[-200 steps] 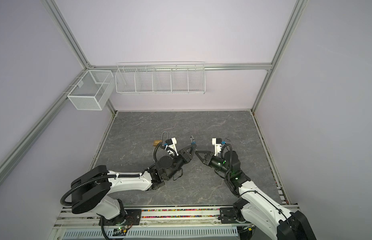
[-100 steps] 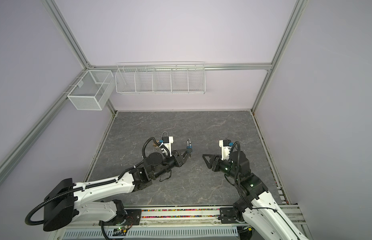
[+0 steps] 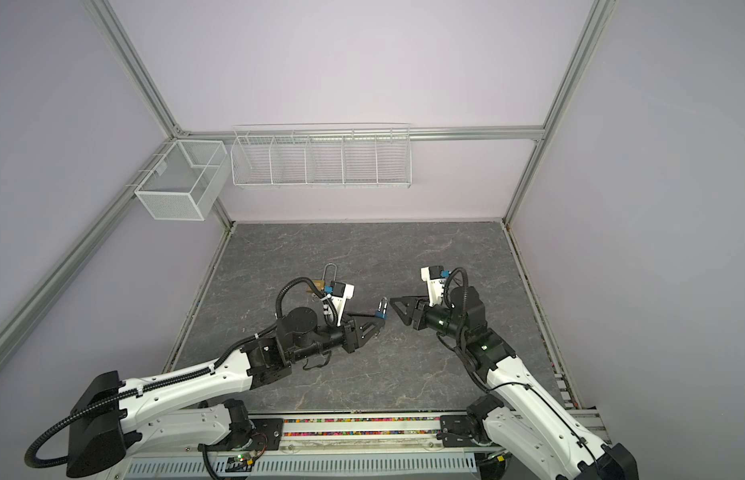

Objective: Unlock with the key

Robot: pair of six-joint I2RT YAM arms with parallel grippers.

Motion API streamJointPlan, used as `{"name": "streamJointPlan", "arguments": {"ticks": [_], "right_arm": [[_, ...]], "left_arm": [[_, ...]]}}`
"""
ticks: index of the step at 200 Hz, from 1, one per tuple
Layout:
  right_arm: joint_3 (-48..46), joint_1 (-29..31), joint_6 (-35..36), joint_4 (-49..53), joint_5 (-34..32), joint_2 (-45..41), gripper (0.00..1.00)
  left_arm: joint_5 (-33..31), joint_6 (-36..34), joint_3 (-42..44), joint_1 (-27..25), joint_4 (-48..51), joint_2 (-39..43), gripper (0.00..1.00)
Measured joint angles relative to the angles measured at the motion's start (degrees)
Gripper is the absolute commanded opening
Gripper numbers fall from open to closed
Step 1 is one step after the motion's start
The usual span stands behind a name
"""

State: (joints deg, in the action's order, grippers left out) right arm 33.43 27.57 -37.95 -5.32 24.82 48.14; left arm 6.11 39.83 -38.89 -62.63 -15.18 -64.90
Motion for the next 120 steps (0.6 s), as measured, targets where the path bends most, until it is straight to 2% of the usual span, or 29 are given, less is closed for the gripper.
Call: {"name": "streamJointPlan", "arguments": {"ticks": [58, 91, 120], "right_arm": [[-1.2, -0.1, -4.4, -12.5, 6.5, 5.1, 0.55], [-3.1, -0.1, -4.6, -11.9, 5.5, 3.1, 0.59], [-3.7, -0.2, -4.2, -8.2, 2.4, -1.8, 0.56]], "left_arm": [[0.6, 0.5, 1.2, 0.0, -2.4, -0.6, 0.0], [0.6, 0.7, 3.1, 0.4, -3.5, 0.2, 0.0], [0.3, 0.7, 3.7, 0.9, -4.2, 2.0, 0.0]]}}
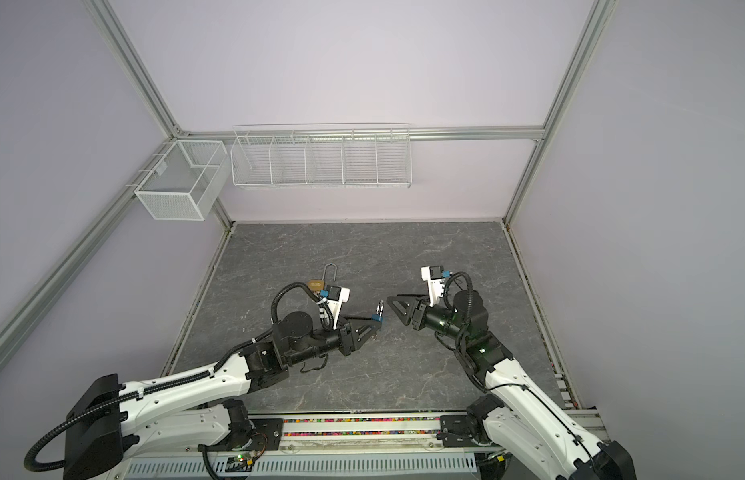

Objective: Unlock with the key

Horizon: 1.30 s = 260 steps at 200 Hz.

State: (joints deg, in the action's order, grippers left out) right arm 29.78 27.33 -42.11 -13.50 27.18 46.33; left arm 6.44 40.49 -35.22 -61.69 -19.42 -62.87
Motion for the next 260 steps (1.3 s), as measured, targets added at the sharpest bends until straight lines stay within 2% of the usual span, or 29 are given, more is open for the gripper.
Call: {"name": "streamJointPlan", "arguments": {"ticks": [25, 64, 102, 215, 241, 260], "right_arm": [[0.0, -0.2, 0.1, 0.2, -0.1, -0.2, 0.54], [-0.2, -0.2, -2.1, -4.7, 4.4, 6.3, 0.52], [-0.2, -0.2, -3.0, -8.1, 7.1, 7.1, 0.53], [-0.1, 0.2, -4.7, -13.4, 9.7, 11.7, 0.53], [0.2, 0.3, -4.3, -11.3, 8.4, 11.5, 0.53], [2.6, 0.8, -1.9, -3.1, 4.9, 10.3, 0.53]], "left_arm": [[0.0, 0.2, 0.0, 0.2, -1.3, 0.4, 0.0], [0.1, 1.1, 0.0, 0.2, -4.2, -0.5, 0.0], [0.1, 1.1, 0.0, 0.2, -4.9, -1.4, 0.0], [1.6, 1.0, -1.0, 0.8, -5.7, -4.2, 0.0], [1.8, 1.0, -1.3, 1.0, -4.9, -4.2, 0.0], [1.3, 0.8, -1.9, 1.1, -3.4, -4.2, 0.0]]}}
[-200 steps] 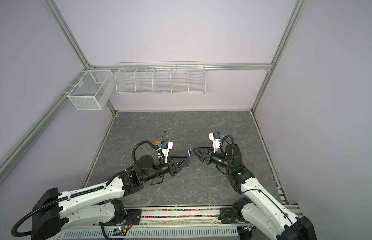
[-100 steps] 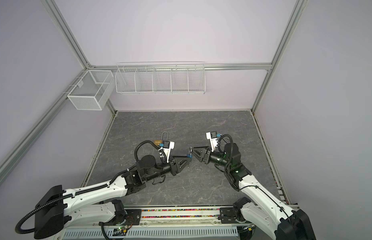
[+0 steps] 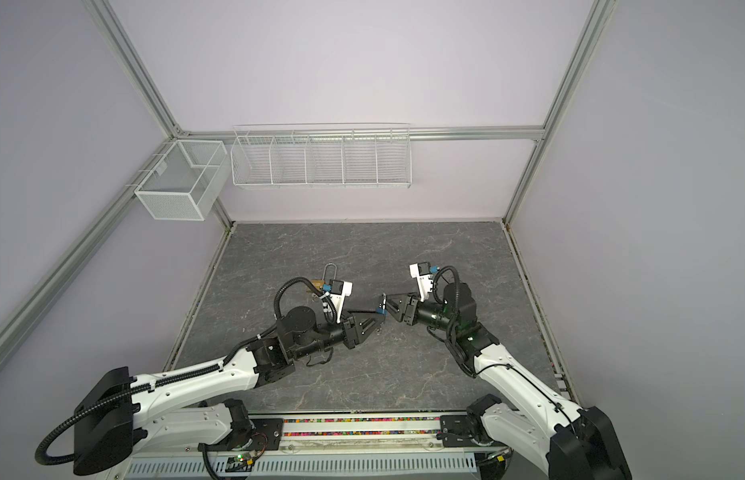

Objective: Unlock with the key

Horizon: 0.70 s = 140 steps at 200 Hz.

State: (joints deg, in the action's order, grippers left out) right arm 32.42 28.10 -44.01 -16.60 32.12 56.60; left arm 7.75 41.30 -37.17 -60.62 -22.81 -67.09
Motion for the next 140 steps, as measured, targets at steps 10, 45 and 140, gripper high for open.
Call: {"name": "streamJointPlan", "arguments": {"ticks": [10, 45, 140], "right_arm": [[1.4, 0.2, 1.5, 4.7, -2.5, -1.0, 0.53], [4.9, 0.6, 5.1, 17.7, -10.0, -4.3, 0.53], [3.4, 0.5, 8.5, 28.2, -17.6, -5.9, 0.56]], "left_arm": [[-0.4, -0.2, -0.5, 0.0, 1.0, 0.0, 0.0], [-4.5, -1.6, -2.0, 0.2, 6.4, 0.9, 0.0], [-19.4, -4.2, -9.7, 0.2, 21.5, -3.5, 0.0]]}}
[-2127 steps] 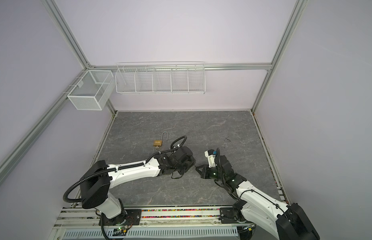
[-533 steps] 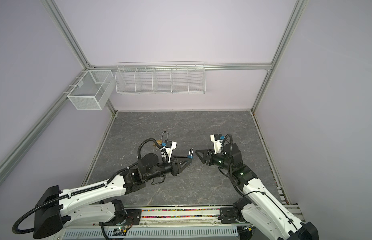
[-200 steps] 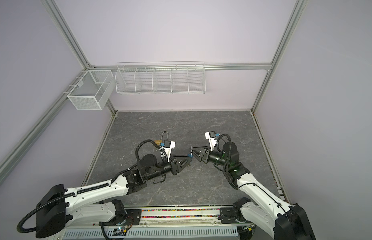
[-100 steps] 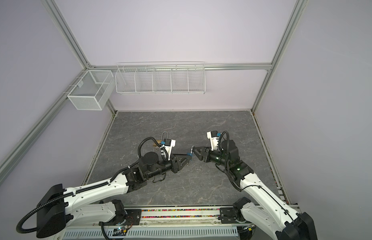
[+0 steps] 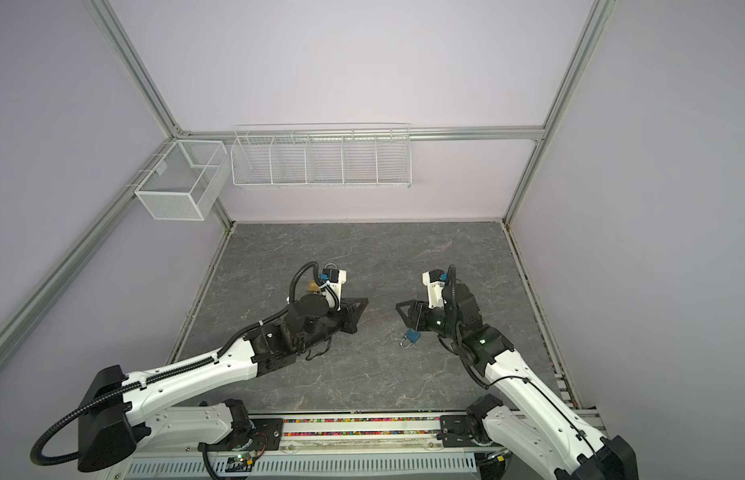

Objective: Unlock with the key

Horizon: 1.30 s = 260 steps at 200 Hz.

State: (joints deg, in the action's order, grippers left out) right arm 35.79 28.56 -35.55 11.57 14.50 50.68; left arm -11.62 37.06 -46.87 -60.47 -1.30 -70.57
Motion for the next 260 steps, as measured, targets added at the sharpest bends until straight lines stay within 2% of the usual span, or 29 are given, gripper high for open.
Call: {"name": "streamJointPlan", "arguments": {"ticks": [40, 66, 92, 119, 145, 167, 190, 206, 229, 260], "right_arm": [[-1.9, 0.0, 2.2, 5.5, -3.1, -0.3, 0.61], [-2.7, -0.1, 2.5, 8.3, -5.5, 2.5, 0.58], [-6.9, -0.6, 0.5, 4.9, -4.7, 8.0, 0.56], [-7.8, -2.1, -0.3, 2.2, -2.6, 13.8, 0.56], [-8.0, -5.9, 0.9, 1.0, -2.7, 14.1, 0.6], [-7.0, -8.7, 3.3, 1.2, -2.9, 14.1, 0.61], [-4.2, -10.5, 5.4, -0.9, -1.5, 19.0, 0.59], [-2.9, -11.0, 5.8, -3.1, 0.2, 24.0, 0.58], [-2.7, -11.3, 5.8, -6.2, 2.7, 29.8, 0.54], [-3.2, -11.5, 5.0, -8.6, 6.2, 31.4, 0.51]], "left_arm": [[-0.3, 2.3, 1.5, 0.0, 2.8, -4.7, 0.0], [0.7, 3.9, 1.9, 0.0, 4.4, -4.9, 0.27], [4.7, 4.5, 1.0, 0.0, 5.2, -7.6, 0.35], [13.8, 6.3, -3.9, 0.2, 5.8, -17.8, 0.35], [22.8, 10.5, -5.9, 0.2, 3.2, -26.7, 0.35], [27.1, 15.3, -7.2, 0.2, 2.2, -30.9, 0.39], [30.9, 23.0, -7.7, 0.1, -2.7, -33.1, 0.39], [32.7, 28.0, -8.2, -0.1, -6.4, -34.4, 0.38], [33.5, 32.2, -12.6, -1.1, -4.8, -37.6, 0.34], [31.2, 35.1, -13.4, -1.4, -0.6, -37.9, 0.34]]}}
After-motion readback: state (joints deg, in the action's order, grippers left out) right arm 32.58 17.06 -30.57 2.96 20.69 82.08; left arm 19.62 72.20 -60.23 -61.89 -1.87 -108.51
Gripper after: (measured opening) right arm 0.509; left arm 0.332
